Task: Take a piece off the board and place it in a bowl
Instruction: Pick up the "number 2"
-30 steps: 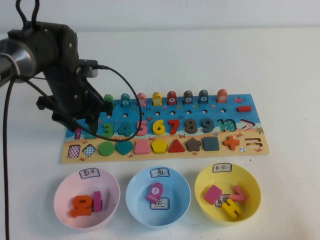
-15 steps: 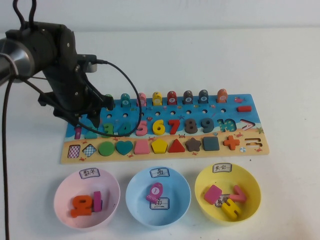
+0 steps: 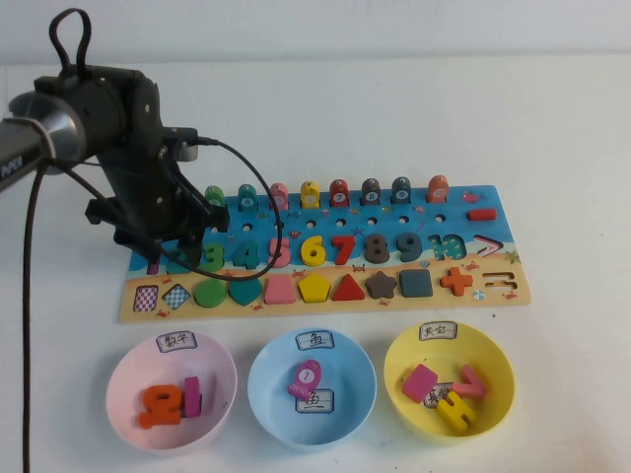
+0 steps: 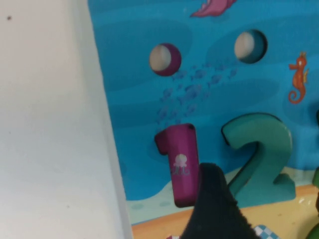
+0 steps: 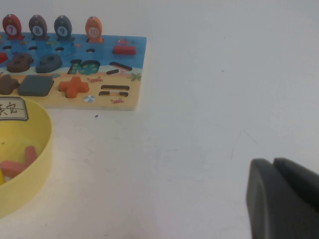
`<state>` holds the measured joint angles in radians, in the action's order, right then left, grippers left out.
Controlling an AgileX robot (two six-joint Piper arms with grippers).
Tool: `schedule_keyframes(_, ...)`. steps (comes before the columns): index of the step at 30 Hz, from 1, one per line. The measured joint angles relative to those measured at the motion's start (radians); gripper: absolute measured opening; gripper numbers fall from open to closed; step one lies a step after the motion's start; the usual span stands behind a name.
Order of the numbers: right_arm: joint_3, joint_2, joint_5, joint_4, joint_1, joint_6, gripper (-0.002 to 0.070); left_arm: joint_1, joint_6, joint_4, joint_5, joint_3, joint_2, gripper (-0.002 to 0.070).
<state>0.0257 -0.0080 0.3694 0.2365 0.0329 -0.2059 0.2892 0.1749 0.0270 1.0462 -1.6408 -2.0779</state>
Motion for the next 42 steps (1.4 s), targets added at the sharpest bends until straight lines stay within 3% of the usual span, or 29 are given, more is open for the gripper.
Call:
schedule_keyframes(30,0.000,0.000,0.000,0.000,0.000,0.000,-0.0017,0.000,-0.002,0.000,-0.012,0.000,-0.025,0.0358)
schedule_keyframes(39,0.000,0.000,0.000,0.000,0.000,0.000,-0.0017,0.000,-0.002,0.002,-0.016,0.000,-0.025,0.0222)
schedule_keyframes(42,0.000,0.000,0.000,0.000,0.000,0.000,-0.0017,0.000,-0.002,0.002,-0.016,0.000,-0.025,0.0214)
